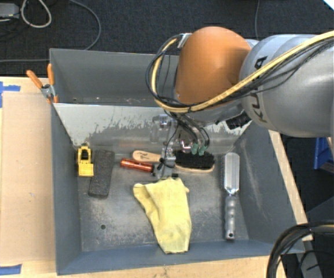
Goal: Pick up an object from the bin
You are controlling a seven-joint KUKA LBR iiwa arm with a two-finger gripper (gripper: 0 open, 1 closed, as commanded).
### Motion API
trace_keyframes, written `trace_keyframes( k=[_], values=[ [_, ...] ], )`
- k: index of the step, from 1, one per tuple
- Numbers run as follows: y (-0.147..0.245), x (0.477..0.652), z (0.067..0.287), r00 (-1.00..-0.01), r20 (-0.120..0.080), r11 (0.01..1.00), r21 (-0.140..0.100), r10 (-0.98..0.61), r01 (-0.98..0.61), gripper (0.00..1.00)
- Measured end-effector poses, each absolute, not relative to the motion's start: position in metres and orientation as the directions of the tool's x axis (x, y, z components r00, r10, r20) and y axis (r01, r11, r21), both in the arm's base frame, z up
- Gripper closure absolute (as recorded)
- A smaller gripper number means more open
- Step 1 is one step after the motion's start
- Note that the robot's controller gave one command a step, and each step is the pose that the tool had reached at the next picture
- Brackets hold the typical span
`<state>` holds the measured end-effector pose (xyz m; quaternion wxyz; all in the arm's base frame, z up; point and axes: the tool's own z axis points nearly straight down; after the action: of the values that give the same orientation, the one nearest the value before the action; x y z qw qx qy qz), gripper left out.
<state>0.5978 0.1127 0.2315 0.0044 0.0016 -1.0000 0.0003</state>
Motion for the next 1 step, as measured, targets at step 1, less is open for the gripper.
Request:
trace_keyframes(
  k=[1],
  values=[
    [0.1115, 0.5993, 0.2366, -1.0, 0.001, 1.0, 0.0, 0.001, 0.001, 0.0]
  ],
)
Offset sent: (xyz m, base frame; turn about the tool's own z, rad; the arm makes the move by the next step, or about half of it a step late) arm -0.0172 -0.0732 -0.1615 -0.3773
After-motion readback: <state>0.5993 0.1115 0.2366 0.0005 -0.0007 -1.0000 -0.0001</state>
